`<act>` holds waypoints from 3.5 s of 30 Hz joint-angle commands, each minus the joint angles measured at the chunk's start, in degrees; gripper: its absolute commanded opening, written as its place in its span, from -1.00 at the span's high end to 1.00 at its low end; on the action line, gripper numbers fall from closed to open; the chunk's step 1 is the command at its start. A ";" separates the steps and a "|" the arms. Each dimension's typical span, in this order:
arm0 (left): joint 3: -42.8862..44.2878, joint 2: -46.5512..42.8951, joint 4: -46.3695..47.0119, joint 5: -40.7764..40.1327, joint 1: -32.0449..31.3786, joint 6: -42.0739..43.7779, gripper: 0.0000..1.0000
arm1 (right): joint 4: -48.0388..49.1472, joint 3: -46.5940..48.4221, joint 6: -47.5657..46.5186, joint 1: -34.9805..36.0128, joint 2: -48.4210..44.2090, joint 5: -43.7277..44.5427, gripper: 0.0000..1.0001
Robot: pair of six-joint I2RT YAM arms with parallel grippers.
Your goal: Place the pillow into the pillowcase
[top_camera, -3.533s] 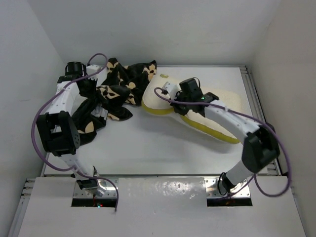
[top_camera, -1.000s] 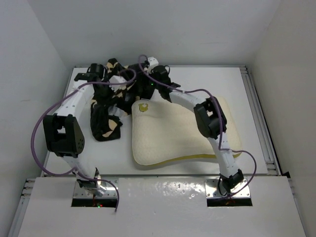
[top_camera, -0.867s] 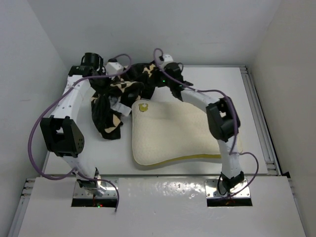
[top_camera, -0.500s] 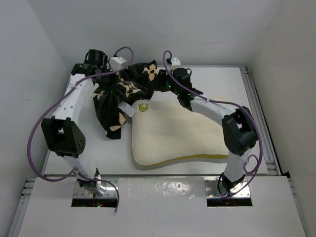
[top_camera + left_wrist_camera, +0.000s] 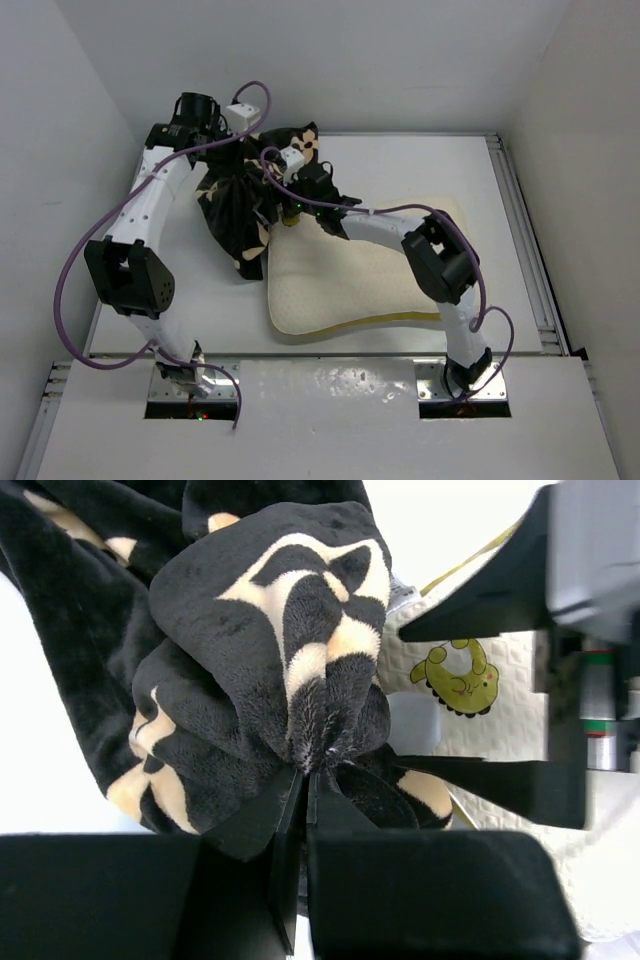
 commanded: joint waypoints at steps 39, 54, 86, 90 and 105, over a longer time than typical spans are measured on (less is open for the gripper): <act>-18.98 -12.96 -11.55 2.22 11.50 28.60 0.78 | 11.38 8.53 8.24 -3.36 8.51 22.99 1.00; -14.58 -9.00 0.40 2.71 11.04 11.19 1.00 | 7.92 -2.33 -6.55 -3.24 0.24 -1.78 -0.91; -33.31 -12.61 24.65 -25.10 -16.20 39.15 0.04 | -1.12 -7.82 -5.95 -24.17 -3.18 -27.64 -0.92; -38.66 -13.13 25.27 -22.09 -15.14 43.26 -0.09 | 0.85 -10.12 -5.57 -25.58 -5.02 -31.07 -0.90; -36.66 -2.15 27.57 -28.25 -10.49 43.89 0.17 | -5.81 -7.68 -10.48 -24.36 -6.52 -28.00 -0.97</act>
